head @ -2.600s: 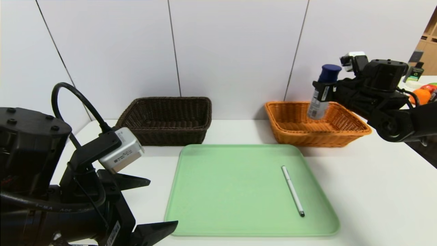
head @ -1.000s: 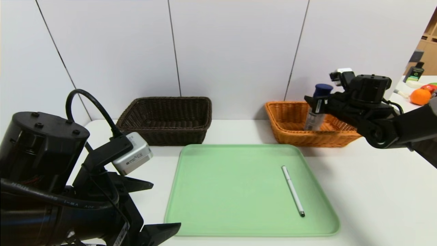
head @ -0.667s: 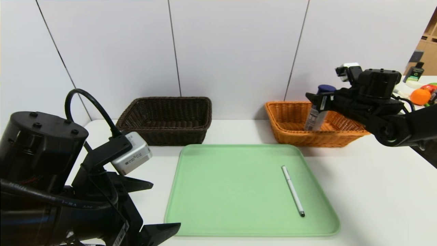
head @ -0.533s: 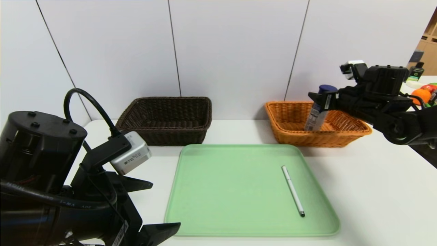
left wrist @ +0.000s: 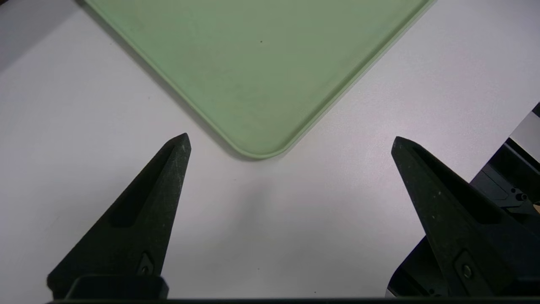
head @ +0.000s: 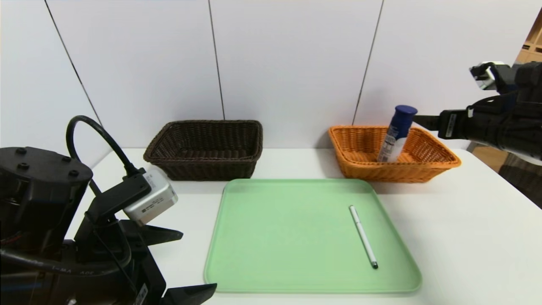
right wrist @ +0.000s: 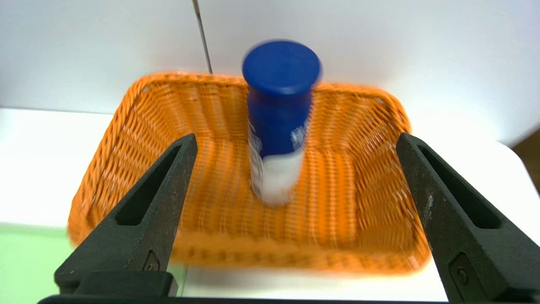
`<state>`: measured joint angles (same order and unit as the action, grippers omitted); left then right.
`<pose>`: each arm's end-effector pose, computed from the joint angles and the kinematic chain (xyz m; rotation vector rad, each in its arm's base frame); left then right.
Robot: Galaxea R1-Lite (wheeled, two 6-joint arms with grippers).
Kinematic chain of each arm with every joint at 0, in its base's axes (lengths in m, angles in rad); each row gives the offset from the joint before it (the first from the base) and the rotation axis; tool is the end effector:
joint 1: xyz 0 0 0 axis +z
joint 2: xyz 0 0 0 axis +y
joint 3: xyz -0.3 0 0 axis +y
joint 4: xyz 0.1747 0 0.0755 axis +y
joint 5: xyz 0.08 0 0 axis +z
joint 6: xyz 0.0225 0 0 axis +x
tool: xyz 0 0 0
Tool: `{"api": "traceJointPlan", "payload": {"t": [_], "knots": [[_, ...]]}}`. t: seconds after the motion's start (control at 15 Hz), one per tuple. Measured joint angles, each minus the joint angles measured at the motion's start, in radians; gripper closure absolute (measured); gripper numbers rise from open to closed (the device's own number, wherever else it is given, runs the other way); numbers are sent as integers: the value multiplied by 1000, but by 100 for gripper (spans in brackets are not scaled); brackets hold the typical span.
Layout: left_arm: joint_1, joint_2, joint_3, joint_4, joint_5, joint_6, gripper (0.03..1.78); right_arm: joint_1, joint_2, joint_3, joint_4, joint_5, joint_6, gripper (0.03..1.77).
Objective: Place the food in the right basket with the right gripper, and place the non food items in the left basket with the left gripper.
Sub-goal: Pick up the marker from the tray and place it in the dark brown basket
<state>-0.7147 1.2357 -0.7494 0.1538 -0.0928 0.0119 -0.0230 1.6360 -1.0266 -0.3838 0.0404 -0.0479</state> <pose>0.1295 -0.1151 0.2073 0.2120 0.6213 -0.7830 0.3058 -0.0061 0.2384 -0.0405 0.2250 0.0227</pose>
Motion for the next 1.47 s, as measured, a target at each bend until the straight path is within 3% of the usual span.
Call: {"api": "traceJointPlan", "payload": {"t": [0.4,0.67,0.87,1.07,1.47], "knots": [[0,-3,1,-26,-1,-1,12,-75,-240,34,208,0,7,12],[-15,90,-48,-89,1,9,12,-75,-369,37,423,2,7,11],[-57,212,-150,-91,58,4,12,-74,-440,76,511,9,13,11],[-107,352,-280,-91,110,-21,12,-63,-507,163,516,61,14,11],[-187,614,-521,-88,207,-153,12,-59,-642,320,591,240,4,11]]}}
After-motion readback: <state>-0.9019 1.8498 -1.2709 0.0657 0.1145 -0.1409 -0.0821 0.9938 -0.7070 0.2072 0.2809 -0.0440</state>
